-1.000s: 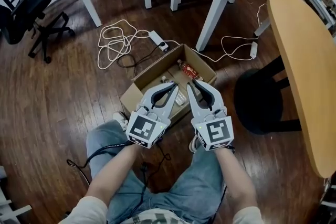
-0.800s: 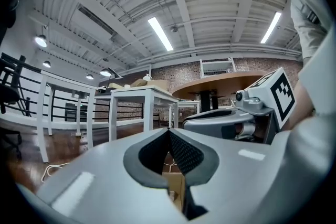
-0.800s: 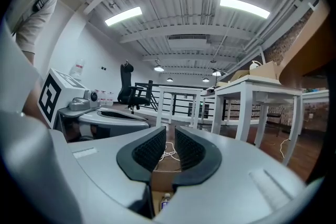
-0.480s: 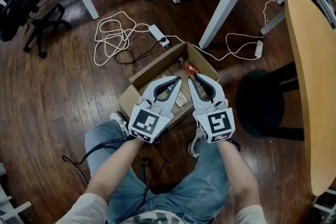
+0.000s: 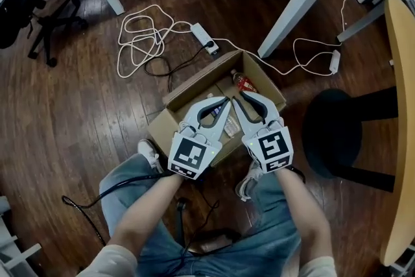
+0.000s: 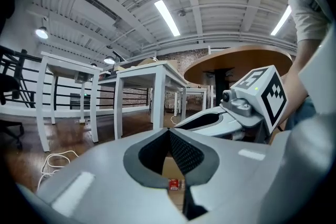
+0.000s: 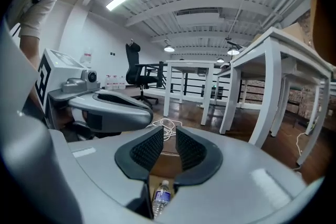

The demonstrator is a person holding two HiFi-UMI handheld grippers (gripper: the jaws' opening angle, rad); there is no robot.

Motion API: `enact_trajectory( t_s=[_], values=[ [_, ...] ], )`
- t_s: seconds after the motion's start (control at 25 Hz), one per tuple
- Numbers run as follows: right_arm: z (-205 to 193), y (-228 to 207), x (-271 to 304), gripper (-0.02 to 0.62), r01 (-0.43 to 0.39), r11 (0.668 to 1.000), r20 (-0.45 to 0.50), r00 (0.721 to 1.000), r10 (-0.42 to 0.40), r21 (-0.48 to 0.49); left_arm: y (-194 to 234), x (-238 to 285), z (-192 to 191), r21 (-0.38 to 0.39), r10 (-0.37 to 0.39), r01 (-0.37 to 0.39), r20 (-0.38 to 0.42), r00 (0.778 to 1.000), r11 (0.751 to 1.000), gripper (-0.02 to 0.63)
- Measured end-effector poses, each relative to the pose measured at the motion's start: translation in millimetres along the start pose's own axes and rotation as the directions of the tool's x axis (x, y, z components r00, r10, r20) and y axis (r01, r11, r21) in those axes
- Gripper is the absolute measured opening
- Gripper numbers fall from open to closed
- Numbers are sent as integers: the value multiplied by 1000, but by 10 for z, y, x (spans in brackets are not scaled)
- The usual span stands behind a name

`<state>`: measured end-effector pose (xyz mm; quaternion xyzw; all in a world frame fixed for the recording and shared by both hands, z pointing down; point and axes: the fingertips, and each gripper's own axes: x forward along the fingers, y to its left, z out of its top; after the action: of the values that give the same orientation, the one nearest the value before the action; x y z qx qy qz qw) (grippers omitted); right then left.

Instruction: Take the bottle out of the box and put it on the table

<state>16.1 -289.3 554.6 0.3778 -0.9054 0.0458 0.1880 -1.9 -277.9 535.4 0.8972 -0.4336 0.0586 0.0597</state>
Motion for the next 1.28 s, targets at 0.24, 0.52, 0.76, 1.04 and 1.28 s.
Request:
enact_trajectory(
  t_s=[0.24, 0.52, 0.76, 1.04, 1.28],
  values=[
    [-584, 19, 371, 80, -19, 999, -91, 996, 21, 29, 205, 89, -379, -25, 36, -37, -51, 998, 999, 0],
    [-1177, 52, 719, 92, -46, 996, -175, 983, 59, 76, 322, 206, -777, -37, 46, -50, -90, 995, 998, 0],
    [-1590, 68, 997, 100, -46, 994, -220, 973, 67, 100, 397, 292, -1105, -58, 55, -62, -115, 992, 996, 0],
    [-2240, 49, 1266, 129, -51, 990, -342, 935, 92, 128, 459, 359, -1523, -98, 47, -65, -175, 984, 993, 0],
    [-2663, 155, 1512, 193, -70, 984, -471, 871, 139, 162, 379, 362, -1806, -123, 30, -58, -213, 977, 991, 0]
  ],
)
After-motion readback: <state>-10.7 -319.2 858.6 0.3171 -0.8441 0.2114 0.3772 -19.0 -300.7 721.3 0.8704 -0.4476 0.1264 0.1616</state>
